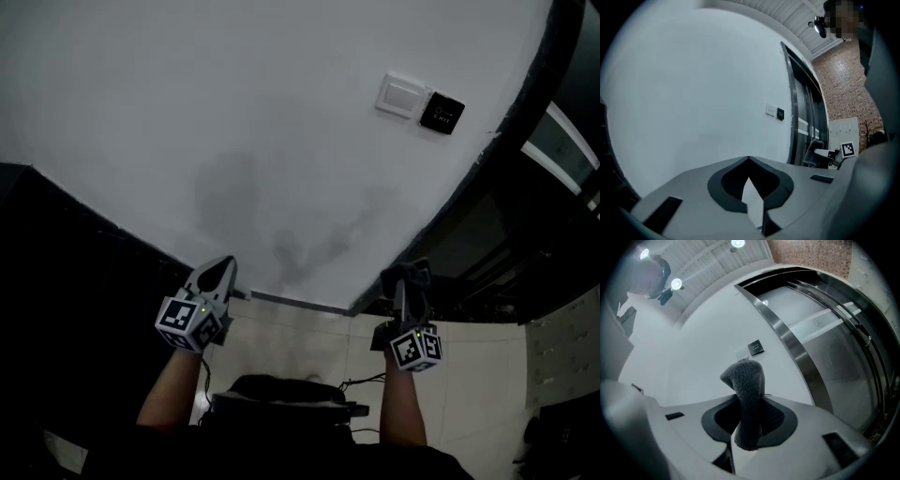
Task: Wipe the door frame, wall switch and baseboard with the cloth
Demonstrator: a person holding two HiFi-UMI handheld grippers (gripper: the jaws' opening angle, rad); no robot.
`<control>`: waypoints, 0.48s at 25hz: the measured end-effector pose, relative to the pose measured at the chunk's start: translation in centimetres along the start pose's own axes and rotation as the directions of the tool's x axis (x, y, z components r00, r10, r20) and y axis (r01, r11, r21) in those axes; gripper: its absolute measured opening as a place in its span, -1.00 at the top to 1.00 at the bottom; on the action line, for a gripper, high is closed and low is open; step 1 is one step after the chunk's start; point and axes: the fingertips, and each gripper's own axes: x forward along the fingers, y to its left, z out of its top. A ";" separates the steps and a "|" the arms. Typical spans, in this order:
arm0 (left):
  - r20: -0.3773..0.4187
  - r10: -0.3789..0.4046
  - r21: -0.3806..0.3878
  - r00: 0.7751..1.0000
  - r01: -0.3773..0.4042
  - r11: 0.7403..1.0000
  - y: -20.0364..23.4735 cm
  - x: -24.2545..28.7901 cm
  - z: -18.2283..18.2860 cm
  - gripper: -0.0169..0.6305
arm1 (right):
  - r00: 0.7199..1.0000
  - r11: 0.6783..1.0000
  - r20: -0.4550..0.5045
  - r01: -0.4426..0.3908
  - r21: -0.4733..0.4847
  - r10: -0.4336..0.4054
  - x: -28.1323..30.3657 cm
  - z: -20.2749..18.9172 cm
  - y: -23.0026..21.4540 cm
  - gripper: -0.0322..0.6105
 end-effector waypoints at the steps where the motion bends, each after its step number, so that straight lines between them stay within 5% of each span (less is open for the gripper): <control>1: 0.000 -0.005 -0.015 1.000 0.005 1.000 0.3 -0.3 -0.3 0.98 | 1.000 1.000 -0.006 0.005 0.004 -0.005 -0.2 -0.4 0.3 0.64; 12: -0.026 -0.006 -0.041 1.000 0.005 0.999 3.9 -0.8 -2.1 0.98 | 0.999 0.998 -0.043 0.027 -0.065 -0.030 -0.2 -2.3 2.9 0.64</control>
